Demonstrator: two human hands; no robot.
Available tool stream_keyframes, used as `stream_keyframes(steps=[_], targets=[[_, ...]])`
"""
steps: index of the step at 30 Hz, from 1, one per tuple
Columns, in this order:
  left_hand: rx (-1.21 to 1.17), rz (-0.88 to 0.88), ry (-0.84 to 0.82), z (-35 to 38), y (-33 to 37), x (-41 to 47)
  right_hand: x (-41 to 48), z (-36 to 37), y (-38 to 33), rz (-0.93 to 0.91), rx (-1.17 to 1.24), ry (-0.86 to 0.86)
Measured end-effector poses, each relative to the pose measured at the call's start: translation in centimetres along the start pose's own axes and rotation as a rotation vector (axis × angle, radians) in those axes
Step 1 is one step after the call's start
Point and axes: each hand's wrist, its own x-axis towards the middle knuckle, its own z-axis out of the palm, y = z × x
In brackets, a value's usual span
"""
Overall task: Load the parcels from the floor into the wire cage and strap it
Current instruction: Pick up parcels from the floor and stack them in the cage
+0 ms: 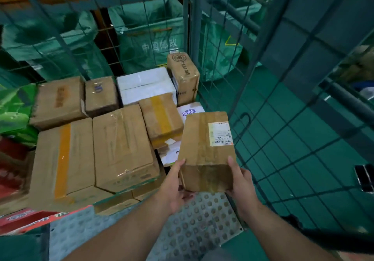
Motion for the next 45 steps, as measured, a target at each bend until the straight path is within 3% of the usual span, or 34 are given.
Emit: stream_keyframes(steps=[7, 10, 12, 14, 18, 21, 24, 28, 31, 35, 40, 45], targets=[[-0.177, 0.077, 0.011, 4.4, 2.9, 2.5, 5.3, 2.2, -5.0, -0.083, 0.021, 0.045], [-0.173, 0.138, 0.027, 6.9, 4.1, 4.1, 8.9, 4.0, -5.1, 0.086, 0.166, 0.167], [-0.152, 0.15, 0.045, 8.2, 4.6, 5.7, 12.1, 5.0, -4.1, 0.207, 0.255, 0.139], [-0.113, 0.116, 0.077, 8.3, 4.7, 7.4, 15.9, 6.0, -2.3, 0.197, 0.288, 0.072], [-0.087, 0.016, 0.077, 6.8, 5.2, 7.9, 16.6, 8.3, -5.7, 0.126, 0.214, -0.043], [-0.102, 0.023, 0.03, 5.5, 5.4, 7.8, 19.0, 10.3, -7.7, 0.207, 0.147, -0.18], [-0.088, 0.038, 0.049, 3.8, 5.0, 7.6, 20.2, 12.1, -8.5, 0.293, -0.067, -0.242], [-0.054, 0.03, 0.146, 1.7, 4.2, 6.7, 20.2, 13.2, -8.8, 0.324, -0.282, -0.178], [-0.061, -0.017, 0.188, 0.3, 3.0, 5.5, 19.3, 13.4, -8.7, 0.379, -0.277, -0.119], [-0.04, 0.013, 0.167, -1.3, 0.8, 4.2, 16.8, 12.1, -5.5, 0.3, -0.324, -0.156], [0.138, -0.051, 0.048, -1.2, -2.8, 3.9, 6.3, 6.2, 3.3, 0.333, -0.211, -0.403], [0.45, -0.147, -0.08, -0.4, -8.3, 3.1, -1.1, -1.3, 14.1, 0.456, 0.046, -0.151]])
